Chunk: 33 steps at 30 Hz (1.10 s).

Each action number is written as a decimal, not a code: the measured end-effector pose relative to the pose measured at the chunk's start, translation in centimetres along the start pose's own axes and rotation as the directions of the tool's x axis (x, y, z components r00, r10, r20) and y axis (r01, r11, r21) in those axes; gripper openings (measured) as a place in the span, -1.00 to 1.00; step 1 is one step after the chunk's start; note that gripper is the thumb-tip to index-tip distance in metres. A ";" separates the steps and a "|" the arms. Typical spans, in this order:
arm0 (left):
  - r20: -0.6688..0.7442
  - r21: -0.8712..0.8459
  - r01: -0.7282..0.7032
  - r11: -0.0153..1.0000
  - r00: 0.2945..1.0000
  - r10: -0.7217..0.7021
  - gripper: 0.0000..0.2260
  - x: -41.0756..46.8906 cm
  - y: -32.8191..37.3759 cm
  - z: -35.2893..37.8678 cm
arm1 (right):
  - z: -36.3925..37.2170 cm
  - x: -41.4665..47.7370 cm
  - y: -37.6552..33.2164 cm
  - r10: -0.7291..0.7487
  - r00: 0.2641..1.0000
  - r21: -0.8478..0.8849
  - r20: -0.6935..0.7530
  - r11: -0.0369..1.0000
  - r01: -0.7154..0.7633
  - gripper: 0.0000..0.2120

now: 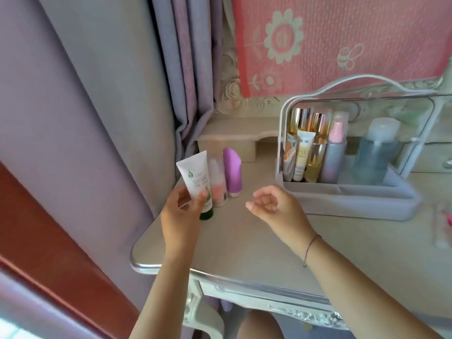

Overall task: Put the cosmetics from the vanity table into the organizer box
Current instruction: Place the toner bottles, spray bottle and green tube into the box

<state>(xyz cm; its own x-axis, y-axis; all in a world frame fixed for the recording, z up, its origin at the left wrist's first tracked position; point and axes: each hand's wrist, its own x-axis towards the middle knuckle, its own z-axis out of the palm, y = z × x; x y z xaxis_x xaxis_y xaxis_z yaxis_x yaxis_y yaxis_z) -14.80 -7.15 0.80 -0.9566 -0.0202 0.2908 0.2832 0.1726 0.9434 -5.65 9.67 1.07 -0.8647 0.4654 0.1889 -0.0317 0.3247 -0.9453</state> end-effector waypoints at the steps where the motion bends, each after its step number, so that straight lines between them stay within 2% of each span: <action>1: 0.023 0.013 -0.003 1.000 1.000 0.002 -0.79 0.1 -0.2 -0.1 | 0.4 -0.1 0.3 0.032 0.998 0.008 0.057 0.999 -0.032 -0.78; 3: 0.063 0.043 0.009 0.999 0.998 -0.012 -0.79 0.2 -0.5 -0.2 | 0.9 -0.2 0.5 0.063 0.990 -0.004 0.126 0.998 -0.063 -0.75; 8: 0.082 0.052 -0.023 0.998 0.996 0.019 -0.80 -1.3 0.6 -0.9 | -0.3 -0.6 0.1 0.040 0.985 0.018 0.167 0.999 -0.043 -0.76; 10: 0.212 -0.005 -0.054 0.999 0.976 0.054 -0.80 -2.3 1.6 -0.8 | -1.4 -1.1 -0.2 -0.008 0.967 0.007 0.253 1.000 0.007 -0.71; 12: 0.398 -0.094 -0.052 0.994 0.914 0.085 -0.80 -3.5 3.0 0.1 | -2.6 -1.6 -0.7 -0.051 0.946 -0.020 0.319 0.998 0.060 -0.64; 14: 0.520 -0.159 -0.040 0.986 0.846 0.118 -0.80 -4.8 4.4 1.9 | -4.2 -2.2 -0.9 -0.076 0.947 -0.052 0.312 0.994 0.097 -0.59; 17: 0.571 -0.203 -0.078 0.976 0.800 0.183 -0.79 -6.2 6.1 5.3 | -7.6 -2.9 -0.9 -0.098 0.971 -0.141 0.216 0.981 0.130 -0.56; 19: 0.575 -0.201 -0.147 0.968 0.783 0.238 -0.72 -6.8 6.7 7.7 | -10.3 -3.1 -0.7 -0.119 0.990 -0.218 0.076 0.967 0.133 -0.61; 20: 0.568 -0.161 -0.227 0.961 0.775 0.278 -0.67 -7.1 6.8 8.8 | -11.7 -2.9 -0.5 -0.124 0.992 -0.228 -0.032 0.967 0.114 -0.64; 22: 0.562 -0.033 -0.392 0.919 0.753 0.341 -0.63 -7.5 6.3 10.7 | -14.2 -2.0 0.2 -0.106 0.953 -0.199 -0.284 0.979 0.049 -0.71; 24: 0.565 0.056 -0.462 0.885 0.745 0.354 -0.67 -7.8 5.4 11.9 | -16.4 -0.5 0.8 -0.054 0.869 -0.173 -0.491 0.984 -0.037 -0.75; 25: 0.563 0.086 -0.489 0.868 0.743 0.363 -0.68 -7.9 5.0 12.3 | -17.1 0.4 1.1 -0.039 0.835 -0.188 -0.549 0.979 -0.078 -0.76; 27: 0.559 0.119 -0.510 0.852 0.744 0.367 -0.71 -7.8 4.2 12.6 | -17.6 2.0 1.5 -0.038 0.813 -0.258 -0.582 0.956 -0.141 -0.76; 29: 0.567 0.114 -0.516 0.849 0.735 0.371 -0.71 -7.5 3.7 12.6 | -17.2 3.4 1.9 -0.022 0.829 -0.336 -0.559 0.920 -0.202 -0.72; 33: 0.598 0.101 -0.535 0.839 0.707 0.378 -0.69 -7.2 3.2 12.4 | -16.0 5.4 2.3 0.065 0.815 -0.472 -0.576 0.787 -0.397 -0.61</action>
<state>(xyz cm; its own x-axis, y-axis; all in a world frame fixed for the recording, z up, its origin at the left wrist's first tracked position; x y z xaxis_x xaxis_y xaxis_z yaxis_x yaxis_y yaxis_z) -7.89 5.76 -0.24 -0.6102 0.6400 0.4670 0.7421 0.2554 0.6197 -2.36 26.06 4.21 -0.4179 0.8746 0.2457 0.5548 0.4598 -0.6934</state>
